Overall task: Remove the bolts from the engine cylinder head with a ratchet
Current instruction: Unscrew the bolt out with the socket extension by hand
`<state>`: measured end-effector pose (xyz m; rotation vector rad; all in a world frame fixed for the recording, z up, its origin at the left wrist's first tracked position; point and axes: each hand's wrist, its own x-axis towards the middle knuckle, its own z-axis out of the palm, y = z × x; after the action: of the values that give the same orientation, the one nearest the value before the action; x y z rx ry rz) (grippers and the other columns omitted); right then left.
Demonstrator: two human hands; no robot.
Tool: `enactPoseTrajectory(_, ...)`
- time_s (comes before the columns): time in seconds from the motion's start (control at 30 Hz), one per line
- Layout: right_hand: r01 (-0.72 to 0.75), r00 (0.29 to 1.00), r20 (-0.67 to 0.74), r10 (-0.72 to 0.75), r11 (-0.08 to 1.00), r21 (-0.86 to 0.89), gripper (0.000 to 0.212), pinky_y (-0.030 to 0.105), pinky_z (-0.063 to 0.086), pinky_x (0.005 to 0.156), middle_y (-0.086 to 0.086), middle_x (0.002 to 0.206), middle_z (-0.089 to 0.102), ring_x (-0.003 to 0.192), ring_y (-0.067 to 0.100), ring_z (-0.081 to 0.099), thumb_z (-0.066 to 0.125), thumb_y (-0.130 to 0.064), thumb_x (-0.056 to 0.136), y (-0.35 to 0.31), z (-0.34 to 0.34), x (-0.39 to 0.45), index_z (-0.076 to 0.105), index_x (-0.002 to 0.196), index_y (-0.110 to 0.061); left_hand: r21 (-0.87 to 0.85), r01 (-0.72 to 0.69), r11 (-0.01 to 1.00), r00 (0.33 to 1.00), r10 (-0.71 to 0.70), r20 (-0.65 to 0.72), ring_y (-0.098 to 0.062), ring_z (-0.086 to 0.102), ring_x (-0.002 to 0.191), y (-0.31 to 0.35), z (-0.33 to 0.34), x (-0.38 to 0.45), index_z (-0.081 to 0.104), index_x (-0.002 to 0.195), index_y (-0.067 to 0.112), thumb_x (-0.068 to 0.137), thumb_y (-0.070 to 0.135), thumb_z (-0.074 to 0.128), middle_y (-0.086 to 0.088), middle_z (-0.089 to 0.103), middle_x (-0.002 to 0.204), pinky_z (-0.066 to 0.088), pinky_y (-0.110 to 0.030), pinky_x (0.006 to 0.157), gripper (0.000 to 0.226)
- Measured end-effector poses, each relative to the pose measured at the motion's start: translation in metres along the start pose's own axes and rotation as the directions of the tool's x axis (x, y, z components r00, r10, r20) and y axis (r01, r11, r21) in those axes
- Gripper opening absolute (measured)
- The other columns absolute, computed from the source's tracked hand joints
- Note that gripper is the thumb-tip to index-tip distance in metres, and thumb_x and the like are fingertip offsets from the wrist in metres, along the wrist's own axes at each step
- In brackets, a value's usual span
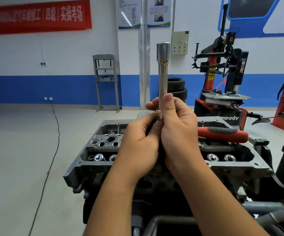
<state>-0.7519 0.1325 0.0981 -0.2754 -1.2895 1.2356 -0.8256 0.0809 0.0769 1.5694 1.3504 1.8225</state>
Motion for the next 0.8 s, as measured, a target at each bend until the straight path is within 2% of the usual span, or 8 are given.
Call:
enactPoseTrajectory(0.07, -0.017, 1.0, 0.005, 0.016, 0.999, 0.033, 0.04, 0.048, 0.06, 0.094, 0.004, 0.089, 0.076, 0.087, 0.018, 0.071, 0.061, -0.052, 0.085, 0.0005, 0.0005, -0.0001, 0.07, 0.091, -0.013, 0.017, -0.002, 1.0, 0.999, 0.003, -0.04, -0.017, 0.075, 0.101, -0.0015, 0.0008, 0.0003, 0.075, 0.114, 0.029, 0.107, 0.022, 0.053, 0.005, 0.079, 0.103, 0.06, -0.048, 0.092, 0.025)
enactPoseTrajectory(0.2, -0.008, 1.0, -0.004, 0.008, 0.998, 0.063, 0.033, 0.047, 0.062, 0.087, 0.005, 0.089, 0.076, 0.082, 0.019, 0.072, 0.07, -0.042, 0.084, 0.0009, -0.0006, -0.001, 0.067, 0.094, -0.011, 0.071, -0.052, 0.996, 0.986, 0.063, -0.153, -0.011, 0.076, 0.095, -0.0026, 0.0034, 0.0017, 0.077, 0.112, 0.021, 0.1, 0.015, 0.068, 0.006, 0.08, 0.098, 0.063, -0.043, 0.088, 0.015)
enactPoseTrajectory(0.27, -0.004, 1.0, 0.004, 0.004, 0.999, 0.041, 0.028, 0.046, 0.061, 0.086, 0.004, 0.085, 0.075, 0.081, 0.018, 0.07, 0.064, -0.037, 0.096, 0.0015, -0.0001, -0.0005, 0.067, 0.092, -0.01, 0.061, -0.047, 0.997, 0.991, 0.054, -0.121, -0.013, 0.076, 0.097, -0.0024, 0.0017, 0.0009, 0.077, 0.112, 0.023, 0.102, 0.017, 0.065, 0.005, 0.08, 0.1, 0.063, -0.046, 0.09, 0.016)
enactPoseTrajectory(0.33, -0.012, 1.0, 0.003, 0.012, 0.999, 0.04, 0.033, 0.041, 0.06, 0.085, 0.003, 0.082, 0.074, 0.08, 0.016, 0.069, 0.056, -0.038, 0.102, 0.0026, 0.0002, 0.001, 0.068, 0.088, -0.01, -0.017, 0.004, 1.0, 1.0, -0.004, -0.029, -0.017, 0.075, 0.104, -0.0018, -0.0014, 0.0001, 0.077, 0.114, 0.027, 0.108, 0.02, 0.055, 0.003, 0.08, 0.105, 0.061, -0.047, 0.095, 0.024)
enactPoseTrajectory(0.43, -0.039, 0.999, 0.001, 0.039, 0.996, 0.085, 0.04, 0.042, 0.06, 0.085, 0.002, 0.082, 0.074, 0.08, 0.016, 0.069, 0.062, -0.05, 0.087, 0.002, 0.0006, 0.0001, 0.071, 0.088, -0.01, -0.061, 0.02, 0.998, 1.0, -0.02, 0.001, -0.013, 0.075, 0.107, -0.0012, -0.0061, -0.0003, 0.076, 0.119, 0.025, 0.108, 0.016, 0.055, 0.005, 0.08, 0.108, 0.059, -0.039, 0.096, 0.025)
enactPoseTrajectory(0.57, -0.034, 0.999, -0.009, 0.035, 0.993, 0.115, 0.037, 0.046, 0.064, 0.084, 0.003, 0.083, 0.076, 0.078, 0.018, 0.071, 0.074, -0.045, 0.078, 0.0002, -0.0033, -0.0008, 0.067, 0.09, -0.01, -0.034, -0.047, 0.998, 0.99, 0.042, -0.134, -0.009, 0.077, 0.09, -0.0023, -0.0045, 0.0003, 0.077, 0.102, 0.025, 0.093, 0.012, 0.076, 0.006, 0.081, 0.093, 0.062, -0.024, 0.079, 0.015)
enactPoseTrajectory(0.67, -0.043, 0.999, 0.007, 0.042, 0.992, 0.115, 0.038, 0.048, 0.063, 0.083, 0.004, 0.082, 0.075, 0.076, 0.018, 0.07, 0.078, -0.044, 0.073, -0.0005, -0.0041, -0.0011, 0.067, 0.088, -0.011, -0.031, -0.088, 0.996, 0.977, 0.081, -0.195, -0.01, 0.078, 0.083, -0.0036, -0.0019, 0.0005, 0.077, 0.094, 0.024, 0.087, 0.009, 0.081, 0.005, 0.081, 0.087, 0.061, -0.022, 0.073, 0.017)
enactPoseTrajectory(0.8, -0.022, 1.0, 0.003, 0.022, 0.995, 0.097, 0.034, 0.045, 0.062, 0.082, 0.004, 0.081, 0.073, 0.076, 0.016, 0.069, 0.079, -0.039, 0.075, 0.0005, -0.004, -0.0005, 0.067, 0.089, -0.011, 0.027, -0.129, 0.991, 0.974, 0.132, -0.183, -0.008, 0.077, 0.089, -0.0033, -0.0013, -0.0001, 0.078, 0.097, 0.032, 0.093, 0.01, 0.077, 0.01, 0.081, 0.093, 0.062, -0.024, 0.079, 0.022)
